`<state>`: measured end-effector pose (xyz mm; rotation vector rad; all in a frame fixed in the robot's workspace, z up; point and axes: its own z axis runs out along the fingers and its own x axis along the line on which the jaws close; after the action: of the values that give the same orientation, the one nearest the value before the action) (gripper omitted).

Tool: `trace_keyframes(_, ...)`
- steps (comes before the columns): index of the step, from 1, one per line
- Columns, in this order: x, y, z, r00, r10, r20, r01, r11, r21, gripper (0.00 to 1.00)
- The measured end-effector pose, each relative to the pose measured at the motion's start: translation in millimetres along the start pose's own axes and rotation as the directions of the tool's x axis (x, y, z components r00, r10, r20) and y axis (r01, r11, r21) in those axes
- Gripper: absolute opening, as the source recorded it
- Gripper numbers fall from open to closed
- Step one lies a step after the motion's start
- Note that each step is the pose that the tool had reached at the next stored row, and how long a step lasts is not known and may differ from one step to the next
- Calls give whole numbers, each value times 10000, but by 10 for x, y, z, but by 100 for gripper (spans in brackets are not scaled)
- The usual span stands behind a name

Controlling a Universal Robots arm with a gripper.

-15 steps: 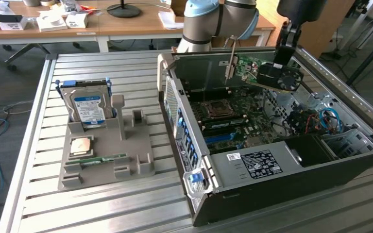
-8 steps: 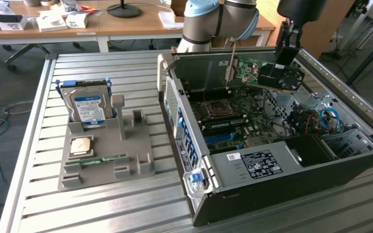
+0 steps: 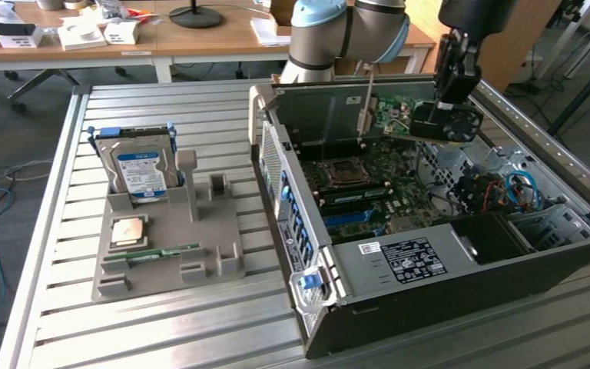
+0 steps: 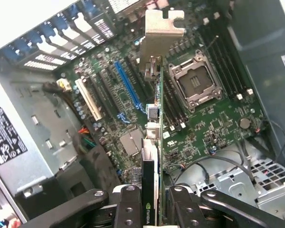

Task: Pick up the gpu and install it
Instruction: 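Insert the gpu into the slot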

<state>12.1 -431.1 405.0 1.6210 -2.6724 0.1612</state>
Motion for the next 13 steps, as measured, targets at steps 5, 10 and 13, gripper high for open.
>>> trace_keyframes(5, 1, 3, 0, 9982, -603, -58, 603, 9981, 90, 27)
trace_keyframes(10, 3, 8, -1, 9930, -1173, -146, 1176, 9929, 185, 27)
trace_keyframes(13, 4, 12, -1, 9886, -1489, -219, 1494, 9885, 244, 27)
